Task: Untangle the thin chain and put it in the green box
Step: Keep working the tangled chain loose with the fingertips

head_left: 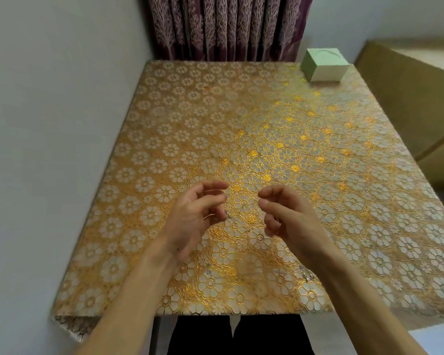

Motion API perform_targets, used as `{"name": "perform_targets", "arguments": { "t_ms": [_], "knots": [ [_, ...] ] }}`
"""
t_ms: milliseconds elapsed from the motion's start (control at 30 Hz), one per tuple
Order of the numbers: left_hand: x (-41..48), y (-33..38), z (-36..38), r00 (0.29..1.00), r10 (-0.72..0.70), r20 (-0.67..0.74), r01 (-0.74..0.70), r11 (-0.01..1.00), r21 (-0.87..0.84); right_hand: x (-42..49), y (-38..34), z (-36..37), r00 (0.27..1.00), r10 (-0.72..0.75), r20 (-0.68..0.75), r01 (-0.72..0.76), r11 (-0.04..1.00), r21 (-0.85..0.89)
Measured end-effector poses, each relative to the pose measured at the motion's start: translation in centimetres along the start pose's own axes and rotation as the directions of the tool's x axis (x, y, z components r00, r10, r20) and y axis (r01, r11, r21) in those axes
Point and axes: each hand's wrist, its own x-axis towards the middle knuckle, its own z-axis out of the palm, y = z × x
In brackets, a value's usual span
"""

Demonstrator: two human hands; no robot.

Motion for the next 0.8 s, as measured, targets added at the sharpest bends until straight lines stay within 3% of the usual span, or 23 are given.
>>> {"name": "perform_targets", "arguments": {
  "t_ms": [167, 300, 433, 533, 667, 800],
  "knots": [
    [-0.2, -0.6, 0.6, 0.998, -0.042, -0.044, 0.039, 0.996, -0.085, -0.5, 0.6, -0.6, 0.999, 0.041, 0.016, -0.040, 0.997, -0.069],
    [-0.6, -1.4, 0.4, 0.995, -0.058, -0.083, 0.054, 0.998, -0.045, -1.0, 0.9, -1.3, 1.000, -0.013, -0.011, 0.010, 0.962, -0.272],
    [-0.7, -2.0, 0.2, 0.987, -0.064, -0.147, 0.092, 0.978, 0.190, -1.7, 1.8, -1.8, 0.994, -0.103, 0.033, 0.102, 0.786, -0.609],
    [-0.5, -2.0, 0.3, 0.988, -0.029, -0.150, 0.084, 0.924, 0.372, -1.9, 2.7, -1.7, 0.978, -0.179, 0.106, 0.192, 0.572, -0.797],
    [-0.5, -1.3, 1.2, 0.991, -0.114, -0.077, 0.119, 0.991, 0.063, -2.3, 3.4, -1.1, 0.948, -0.279, 0.150, 0.253, 0.385, -0.887],
    [0.0, -1.0, 1.4, 0.993, -0.114, -0.020, 0.113, 0.992, -0.053, -2.1, 3.7, -0.5, 0.941, -0.326, 0.093, 0.224, 0.393, -0.892]
  ]
}}
